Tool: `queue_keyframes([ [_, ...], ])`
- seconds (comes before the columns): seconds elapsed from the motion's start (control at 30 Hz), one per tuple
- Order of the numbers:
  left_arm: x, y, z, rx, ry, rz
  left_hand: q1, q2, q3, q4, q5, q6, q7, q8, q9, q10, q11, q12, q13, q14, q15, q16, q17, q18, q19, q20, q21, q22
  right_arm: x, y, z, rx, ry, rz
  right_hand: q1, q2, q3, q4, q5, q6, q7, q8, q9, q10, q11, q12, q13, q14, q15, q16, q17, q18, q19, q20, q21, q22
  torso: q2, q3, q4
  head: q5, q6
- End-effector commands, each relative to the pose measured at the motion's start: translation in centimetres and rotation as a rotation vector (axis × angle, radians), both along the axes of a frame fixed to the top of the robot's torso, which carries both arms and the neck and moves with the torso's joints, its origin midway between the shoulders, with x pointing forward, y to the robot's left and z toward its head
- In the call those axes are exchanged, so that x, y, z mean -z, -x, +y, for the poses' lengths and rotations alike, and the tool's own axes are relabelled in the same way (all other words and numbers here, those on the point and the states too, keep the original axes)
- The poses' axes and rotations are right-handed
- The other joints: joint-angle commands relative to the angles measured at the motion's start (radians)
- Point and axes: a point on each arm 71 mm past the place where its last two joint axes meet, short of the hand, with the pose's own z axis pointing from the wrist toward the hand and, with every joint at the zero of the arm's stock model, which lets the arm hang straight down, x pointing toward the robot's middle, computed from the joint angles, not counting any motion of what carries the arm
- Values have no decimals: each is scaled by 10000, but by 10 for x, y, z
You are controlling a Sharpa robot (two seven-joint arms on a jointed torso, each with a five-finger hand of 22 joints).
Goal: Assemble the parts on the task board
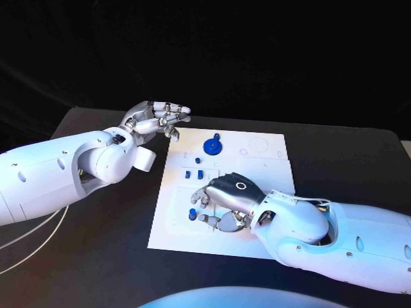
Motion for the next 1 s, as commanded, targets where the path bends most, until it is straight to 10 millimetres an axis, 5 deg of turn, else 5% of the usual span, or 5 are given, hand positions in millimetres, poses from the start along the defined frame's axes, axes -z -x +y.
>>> queue_keyframes([
  [0.03, -1, 1, -2, 141, 105, -14, -41, 20, -31, -44, -19, -70, 20, 8, -7, -62, 20, 65, 9, -78, 6, 53, -9, 150, 17, 37, -35, -17, -14, -1, -10, 324, -1043, -595, -51, 0, -8, -37, 48, -64, 55, -53, -15, 63, 46, 26, 27, 587, 88, -50, 532, -89, 647, 49, 33, 2127, -11, -1, -17, -72, 33],
  [0.4, -1, 2, 1, 110, 107, -34, -44, 20, -38, -53, -21, -78, 22, 14, -8, -79, 23, 85, 15, -91, 6, 50, -36, 150, 18, 37, -38, -20, -34, -23, -87, 2937, -2231, 1942, -170, 43, -358, -8, 150, 642, -314, 470, 218, 1407, -373, 892, 789, 650, -217, 98, 748, -146, 740, -165, 346, 2249, -26, -25, -43, -632, 176],
  [0.5, -1, 3, 2, 116, 122, -55, -47, 17, -40, -52, -22, -79, 23, 14, -8, -81, 24, 87, 15, -93, 7, 49, -40, 150, 18, 37, -39, -20, -31, -25, -114, 3804, -2004, 2835, -603, 260, -1569, 222, 900, 486, -700, 1060, 743, 1655, -696, 5668, 5505, 713, -527, 222, 928, -230, 844, -428, 713, 2388, -41, -43, -74, -835, 197],
  [0.7, -2, 5, 3, 101, 137, -91, -63, 5, -53, -48, -26, -84, 26, 14, -9, -88, 27, 90, 16, -100, 9, 45, -56, 149, 17, 38, -41, -22, -25, -18, -156, 5096, -1396, 3529, -670, 499, -2391, 1003, 893, 47, -630, 1868, 1479, 1676, -666, 10959, 10770, 807, -494, 483, 1378, -338, 994, -473, 1277, 2574, -61, -54, -168, -1119, 205],
  [1.0, -2, 7, 4, 115, 143, -98, -76, 0, -60, -43, -26, -87, 26, 14, -9, -93, 29, 94, 18, -97, 11, 50, -45, 148, 17, 40, -43, -23, -9, -1, -180, 6176, -390, 3562, -969, 651, -3061, 1216, 914, -132, -643, 2144, 1707, 2066, -669, 12168, 11920, 868, -490, 656, 1709, -380, 1046, -470, 1479, 2632, -79, -57, -268, -1294, 133],
])
